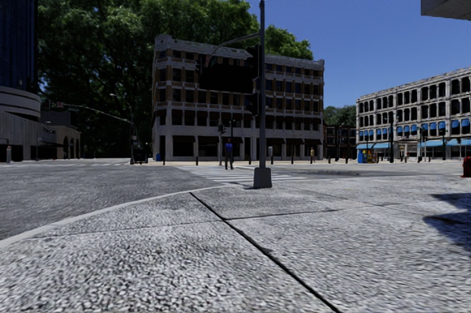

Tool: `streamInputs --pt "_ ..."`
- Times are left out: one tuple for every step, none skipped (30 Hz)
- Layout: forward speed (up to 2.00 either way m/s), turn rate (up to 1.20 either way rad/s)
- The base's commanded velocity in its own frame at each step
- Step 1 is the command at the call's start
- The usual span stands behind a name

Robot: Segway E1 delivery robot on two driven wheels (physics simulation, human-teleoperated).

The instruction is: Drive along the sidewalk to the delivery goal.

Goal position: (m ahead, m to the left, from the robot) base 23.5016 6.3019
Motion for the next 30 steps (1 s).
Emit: streamInputs --pt "0.46 -1.01" --pt "0.88 -0.68" --pt "0.88 -0.68" --pt "1.12 -0.44" --pt "1.39 -0.17" --pt "1.48 -0.06" --pt "1.51 -0.01" --pt "1.51 -0.01" --pt "1.51 0.00" --pt "1.52 0.00" --pt "1.52 0.00" --pt "1.53 0.00" --pt "1.53 0.00" --pt "1.54 0.00" --pt "1.54 0.00" --pt "1.54 0.00" --pt "1.55 0.00" --pt "1.55 0.00" --pt "1.55 0.00" --pt "1.55 0.00" --pt "1.55 0.00" --pt "1.55 -0.02" --pt "1.55 -0.50" --pt "1.55 -0.50" --pt "1.55 -0.91" --pt "1.56 -1.20" --pt "1.56 -1.20" --pt "1.57 -1.20" --pt "1.57 -1.20" --pt "1.57 -1.20"
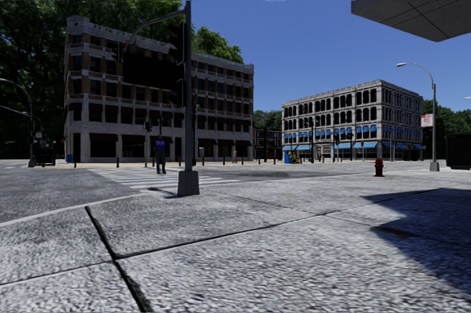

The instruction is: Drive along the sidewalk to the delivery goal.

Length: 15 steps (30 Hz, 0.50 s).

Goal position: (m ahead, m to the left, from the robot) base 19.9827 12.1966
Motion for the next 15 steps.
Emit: streamInputs --pt "1.57 -1.20" --pt "1.57 -0.05" --pt "1.57 -0.02" --pt "1.57 0.00" --pt "1.57 0.00" --pt "1.57 0.00" --pt "1.57 0.00" --pt "1.57 0.00" --pt "1.57 0.00" --pt "1.57 0.00" --pt "1.57 0.00" --pt "1.57 0.00" --pt "1.57 0.00" --pt "1.57 0.00" --pt "1.57 0.00"
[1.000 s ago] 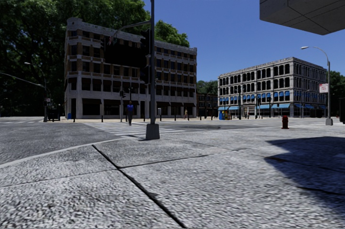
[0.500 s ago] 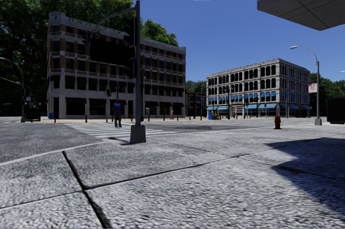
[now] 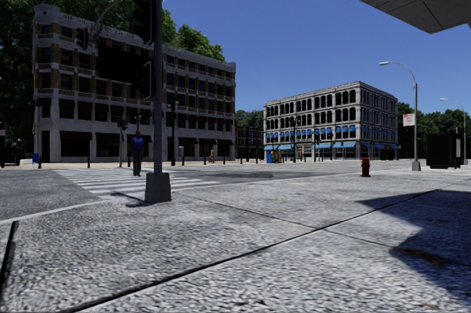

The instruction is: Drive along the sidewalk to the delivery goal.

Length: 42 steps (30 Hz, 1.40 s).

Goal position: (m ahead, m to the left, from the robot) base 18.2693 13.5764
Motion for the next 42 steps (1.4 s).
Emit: streamInputs --pt "1.57 0.00" --pt "1.57 0.00" --pt "1.57 0.00" --pt "1.57 0.00" --pt "1.57 0.00" --pt "1.57 0.00" --pt "1.57 0.00" --pt "1.57 0.00" --pt "1.57 0.00" --pt "1.57 0.00" --pt "1.57 0.00" --pt "1.57 0.00" --pt "1.57 0.00" --pt "1.57 0.00" --pt "1.57 0.00" --pt "1.57 0.00" --pt "1.57 0.00" --pt "1.57 0.00" --pt "1.57 0.00" --pt "1.57 0.00" --pt "1.57 0.00" --pt "1.57 0.00" --pt "1.57 0.00" --pt "1.57 0.00" --pt "1.57 0.00" --pt "1.57 0.00" --pt "1.57 0.00" --pt "1.57 0.00" --pt "1.57 0.00" --pt "1.58 0.00" --pt "1.58 0.00" --pt "1.58 0.00" --pt "1.58 0.00" --pt "1.58 0.00" --pt "1.58 0.00" --pt "1.58 0.00" --pt "1.58 0.00" --pt "1.58 0.00" --pt "1.58 0.00" --pt "1.58 0.00" --pt "1.58 0.00" --pt "1.58 0.00"
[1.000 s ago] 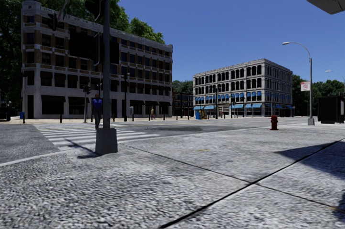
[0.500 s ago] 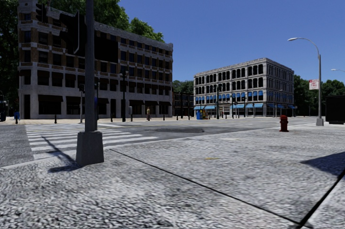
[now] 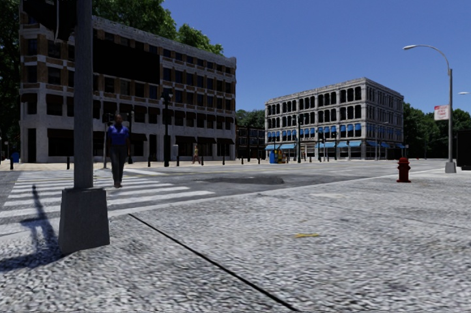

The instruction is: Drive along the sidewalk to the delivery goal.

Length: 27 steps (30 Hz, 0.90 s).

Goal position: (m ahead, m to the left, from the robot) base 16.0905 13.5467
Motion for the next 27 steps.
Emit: streamInputs --pt "1.58 0.00" --pt "1.58 0.00" --pt "1.58 0.00" --pt "1.58 0.00" --pt "1.58 0.00" --pt "1.58 0.00" --pt "1.58 0.00" --pt "1.58 0.00" --pt "1.58 0.00" --pt "1.58 0.00" --pt "1.58 0.00" --pt "1.58 0.00" --pt "1.58 0.00" --pt "1.58 0.00" --pt "1.58 0.00" --pt "1.58 0.00" --pt "1.58 0.00" --pt "1.58 0.00" --pt "1.58 0.00" --pt "1.58 0.00" --pt "1.58 0.00" --pt "1.58 0.00" --pt "1.58 0.00" --pt "1.58 0.00" --pt "1.58 0.00" --pt "1.58 0.00" --pt "1.58 0.00"
